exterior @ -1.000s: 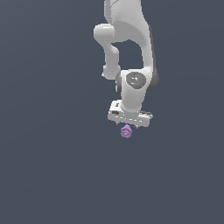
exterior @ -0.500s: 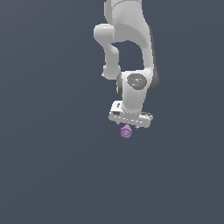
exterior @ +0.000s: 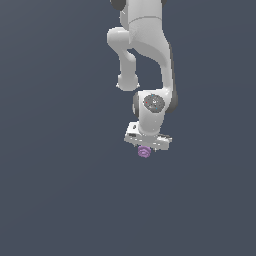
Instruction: Pick up the object and move it to a goal position.
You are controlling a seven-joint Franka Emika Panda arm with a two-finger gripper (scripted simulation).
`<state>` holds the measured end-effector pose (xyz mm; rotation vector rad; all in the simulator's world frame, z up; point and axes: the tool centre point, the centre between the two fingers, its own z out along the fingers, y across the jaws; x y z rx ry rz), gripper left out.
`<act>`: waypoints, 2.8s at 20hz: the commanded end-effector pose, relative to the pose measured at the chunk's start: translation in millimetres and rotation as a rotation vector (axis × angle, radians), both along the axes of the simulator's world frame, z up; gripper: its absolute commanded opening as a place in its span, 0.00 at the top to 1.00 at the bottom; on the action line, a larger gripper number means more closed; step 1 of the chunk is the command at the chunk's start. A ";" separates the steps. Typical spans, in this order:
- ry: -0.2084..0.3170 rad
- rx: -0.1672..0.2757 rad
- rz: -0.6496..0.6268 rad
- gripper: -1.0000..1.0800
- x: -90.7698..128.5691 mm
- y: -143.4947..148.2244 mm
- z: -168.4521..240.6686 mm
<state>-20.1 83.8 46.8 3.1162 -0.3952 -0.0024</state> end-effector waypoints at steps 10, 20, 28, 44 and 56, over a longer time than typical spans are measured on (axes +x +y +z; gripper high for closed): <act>-0.001 0.000 0.000 1.00 1.3 0.3 -6.6; -0.002 0.001 0.000 1.00 5.1 -7.8 5.5; -0.002 0.001 0.000 1.00 20.9 -42.3 53.1; -0.002 0.001 0.000 1.00 68.2 -134.7 180.7; -0.002 0.001 0.000 1.00 80.6 -154.0 207.2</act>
